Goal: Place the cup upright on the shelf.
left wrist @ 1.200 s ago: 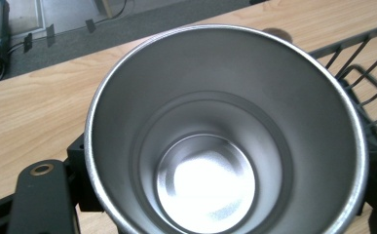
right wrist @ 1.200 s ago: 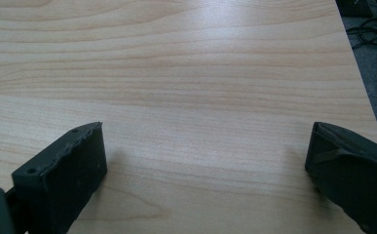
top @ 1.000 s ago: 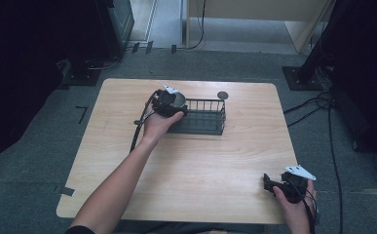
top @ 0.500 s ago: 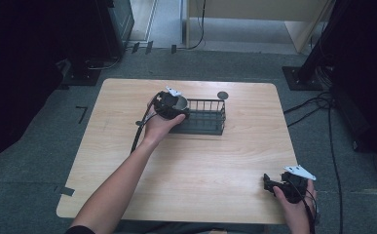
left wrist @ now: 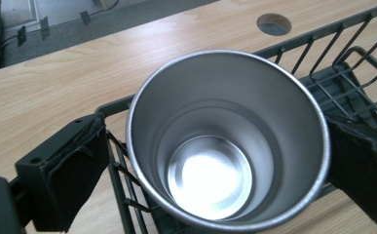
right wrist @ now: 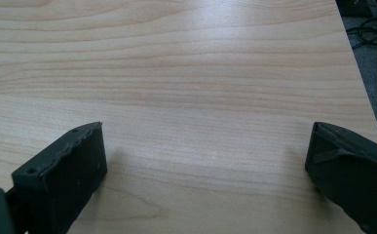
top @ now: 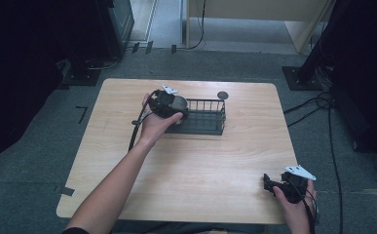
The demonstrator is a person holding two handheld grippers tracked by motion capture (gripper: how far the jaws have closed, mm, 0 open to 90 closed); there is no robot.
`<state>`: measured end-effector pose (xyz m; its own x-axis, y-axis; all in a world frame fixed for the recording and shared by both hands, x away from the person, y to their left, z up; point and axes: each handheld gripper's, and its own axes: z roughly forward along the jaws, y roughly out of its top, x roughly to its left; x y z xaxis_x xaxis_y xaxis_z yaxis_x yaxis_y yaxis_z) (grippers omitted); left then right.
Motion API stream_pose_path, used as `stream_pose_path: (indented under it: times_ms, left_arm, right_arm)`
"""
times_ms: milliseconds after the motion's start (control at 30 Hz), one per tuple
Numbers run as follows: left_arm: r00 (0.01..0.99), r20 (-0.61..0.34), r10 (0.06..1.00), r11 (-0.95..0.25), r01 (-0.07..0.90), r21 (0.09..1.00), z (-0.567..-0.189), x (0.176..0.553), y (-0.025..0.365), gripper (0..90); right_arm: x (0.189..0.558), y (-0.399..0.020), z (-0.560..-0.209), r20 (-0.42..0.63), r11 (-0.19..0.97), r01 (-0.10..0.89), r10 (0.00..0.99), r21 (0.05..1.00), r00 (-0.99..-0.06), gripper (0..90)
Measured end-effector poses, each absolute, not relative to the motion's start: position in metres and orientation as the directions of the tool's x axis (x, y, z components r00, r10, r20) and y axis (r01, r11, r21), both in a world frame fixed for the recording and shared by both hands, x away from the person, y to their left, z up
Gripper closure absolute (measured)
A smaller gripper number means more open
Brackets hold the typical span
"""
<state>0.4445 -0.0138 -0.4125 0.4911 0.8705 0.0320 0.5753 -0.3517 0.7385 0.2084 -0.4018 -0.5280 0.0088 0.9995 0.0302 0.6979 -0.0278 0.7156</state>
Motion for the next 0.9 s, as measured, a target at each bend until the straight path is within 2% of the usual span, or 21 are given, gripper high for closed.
stream_pose_path:
  times_ms: [500, 900]
  left_arm:
    - [0.468, -0.010, 0.883, -0.288, 0.560, 0.777, -0.398, 0.429, 0.007, 0.0]
    - [0.459, -0.003, 0.888, -0.274, 0.535, 0.799, -0.386, 0.413, 0.024, 0.0]
  right_arm:
    - [0.208, -0.402, -0.528, 0.030, -0.028, 0.698, 1.000, 0.716, 0.009, 0.9]
    - [0.208, -0.402, -0.528, 0.030, -0.028, 0.698, 1.000, 0.716, 0.009, 0.9]
